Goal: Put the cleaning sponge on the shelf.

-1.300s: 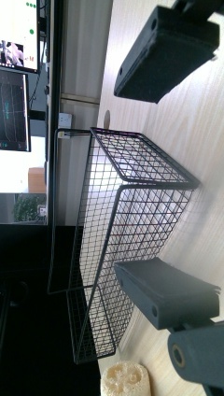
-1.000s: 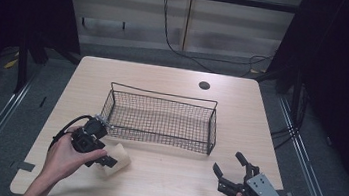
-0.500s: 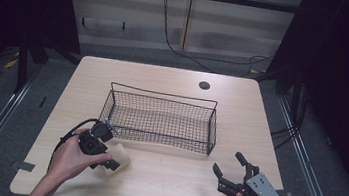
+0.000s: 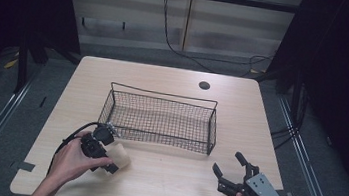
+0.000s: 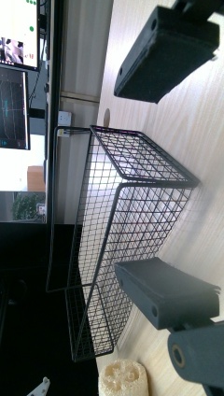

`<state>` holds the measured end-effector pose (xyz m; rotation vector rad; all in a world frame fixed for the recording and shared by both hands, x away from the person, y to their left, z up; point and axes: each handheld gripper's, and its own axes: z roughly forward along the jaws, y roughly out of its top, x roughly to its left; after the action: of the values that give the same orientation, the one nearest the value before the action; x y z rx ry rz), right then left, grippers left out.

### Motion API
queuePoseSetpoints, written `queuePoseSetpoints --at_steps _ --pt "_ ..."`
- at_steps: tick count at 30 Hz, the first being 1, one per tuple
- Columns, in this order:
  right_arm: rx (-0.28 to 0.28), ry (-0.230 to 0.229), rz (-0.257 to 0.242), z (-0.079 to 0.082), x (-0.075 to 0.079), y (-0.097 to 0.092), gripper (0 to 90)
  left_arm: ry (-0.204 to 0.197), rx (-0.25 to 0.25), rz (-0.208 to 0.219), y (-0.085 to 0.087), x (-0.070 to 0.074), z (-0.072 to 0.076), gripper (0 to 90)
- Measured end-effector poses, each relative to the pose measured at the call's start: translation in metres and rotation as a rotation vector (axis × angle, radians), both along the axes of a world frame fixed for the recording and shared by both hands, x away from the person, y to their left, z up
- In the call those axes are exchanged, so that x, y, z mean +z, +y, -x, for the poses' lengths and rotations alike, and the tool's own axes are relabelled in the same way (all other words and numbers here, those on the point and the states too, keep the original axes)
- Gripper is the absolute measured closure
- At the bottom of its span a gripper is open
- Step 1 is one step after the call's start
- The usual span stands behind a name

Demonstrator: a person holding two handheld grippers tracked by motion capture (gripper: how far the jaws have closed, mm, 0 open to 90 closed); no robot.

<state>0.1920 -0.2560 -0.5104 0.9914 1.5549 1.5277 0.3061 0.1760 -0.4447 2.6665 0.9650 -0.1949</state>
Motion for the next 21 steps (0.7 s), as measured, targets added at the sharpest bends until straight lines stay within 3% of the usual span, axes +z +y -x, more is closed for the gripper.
queuePoseSetpoints --at_steps 10,16,21 --pt "0.0 -0.001 0.004 0.0 0.0 0.0 13.0 0.038 0.021 -0.005 0.001 -0.012 -0.001 21.7" --pt "0.001 0.0 -0.001 0.0 0.0 0.0 13.0 0.044 0.009 -0.024 -0.001 -0.014 -0.001 22.2" --pt "0.0 0.0 0.0 0.0 0.0 0.0 13.0 0.052 -0.004 -0.044 -0.003 -0.016 0.0 30.7"
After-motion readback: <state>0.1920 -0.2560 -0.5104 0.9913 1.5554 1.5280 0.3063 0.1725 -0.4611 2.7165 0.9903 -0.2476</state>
